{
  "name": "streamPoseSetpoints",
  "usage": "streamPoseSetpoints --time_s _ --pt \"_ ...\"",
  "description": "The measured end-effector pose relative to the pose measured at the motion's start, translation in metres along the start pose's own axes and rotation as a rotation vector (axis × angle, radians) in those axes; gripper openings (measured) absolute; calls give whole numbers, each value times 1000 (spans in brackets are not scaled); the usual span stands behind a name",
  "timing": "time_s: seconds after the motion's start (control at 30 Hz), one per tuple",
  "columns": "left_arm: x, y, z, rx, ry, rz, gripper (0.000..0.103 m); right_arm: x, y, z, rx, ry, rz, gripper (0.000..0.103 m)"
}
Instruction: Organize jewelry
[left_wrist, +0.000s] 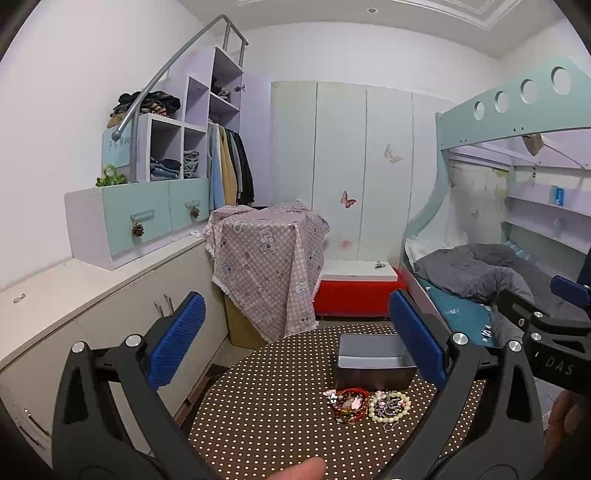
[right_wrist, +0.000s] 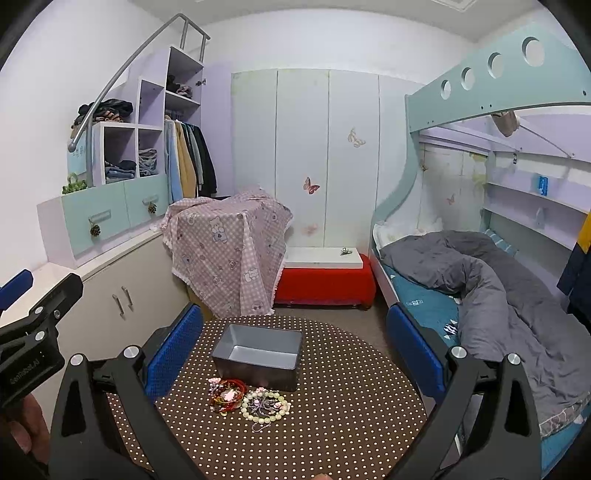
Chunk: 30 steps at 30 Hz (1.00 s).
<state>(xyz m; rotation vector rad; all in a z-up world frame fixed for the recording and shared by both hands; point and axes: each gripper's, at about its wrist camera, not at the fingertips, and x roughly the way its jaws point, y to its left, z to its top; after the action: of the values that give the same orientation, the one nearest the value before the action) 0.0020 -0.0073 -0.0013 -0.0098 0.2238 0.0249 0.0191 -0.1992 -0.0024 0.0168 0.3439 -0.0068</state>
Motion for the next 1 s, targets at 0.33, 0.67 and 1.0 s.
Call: streamPoseSetpoints --time_s 0.33,0.67,1.0 --pt "7 -2 -7 -3 15 -16 97 6 3 -2 -19 6 -12 96" --pt "30 -5 -21 12 78 -10 97 29 2 -12 -21 48 -9 96" --pt "61 -1 -50 14 170 2 97 59 -10 -39 -20 126 -8 96"
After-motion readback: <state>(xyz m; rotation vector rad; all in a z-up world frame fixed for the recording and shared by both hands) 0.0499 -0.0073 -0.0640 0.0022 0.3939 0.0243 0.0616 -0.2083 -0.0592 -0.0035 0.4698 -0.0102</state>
